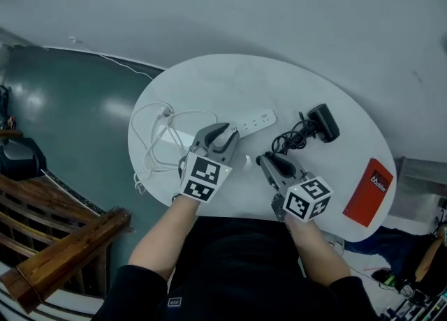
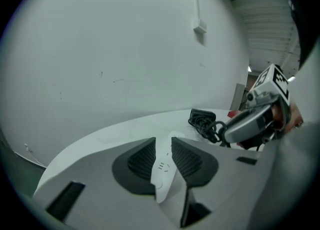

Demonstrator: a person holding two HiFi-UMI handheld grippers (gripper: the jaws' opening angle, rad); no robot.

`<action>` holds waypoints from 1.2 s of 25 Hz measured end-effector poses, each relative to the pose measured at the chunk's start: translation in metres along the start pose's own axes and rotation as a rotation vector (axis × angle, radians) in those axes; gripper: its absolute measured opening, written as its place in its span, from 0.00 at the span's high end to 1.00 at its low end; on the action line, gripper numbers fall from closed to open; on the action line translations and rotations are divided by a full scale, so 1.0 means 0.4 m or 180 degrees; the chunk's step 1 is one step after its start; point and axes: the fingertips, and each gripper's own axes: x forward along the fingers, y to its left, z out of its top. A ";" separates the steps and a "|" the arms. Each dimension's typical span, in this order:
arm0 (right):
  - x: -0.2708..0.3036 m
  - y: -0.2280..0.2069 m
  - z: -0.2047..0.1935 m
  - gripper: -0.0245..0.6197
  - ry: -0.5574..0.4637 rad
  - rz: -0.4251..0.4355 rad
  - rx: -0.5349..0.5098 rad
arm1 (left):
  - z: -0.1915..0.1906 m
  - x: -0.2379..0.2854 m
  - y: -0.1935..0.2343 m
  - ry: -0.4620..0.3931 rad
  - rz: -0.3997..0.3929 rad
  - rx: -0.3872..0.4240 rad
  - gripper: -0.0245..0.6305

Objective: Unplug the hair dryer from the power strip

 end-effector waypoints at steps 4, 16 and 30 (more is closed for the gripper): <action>-0.007 -0.013 -0.067 0.86 0.0086 -0.0113 0.0093 | 0.013 -0.046 -0.027 -0.0158 -0.0076 -0.0048 0.81; 0.021 -0.056 -0.194 0.86 0.0278 -0.0481 0.0315 | 0.024 -0.206 -0.037 -0.0437 -0.0098 -0.0135 0.85; -0.044 -0.101 -0.231 0.86 0.0363 -0.0654 0.0499 | 0.107 -0.283 -0.031 -0.0724 -0.0005 -0.0197 0.87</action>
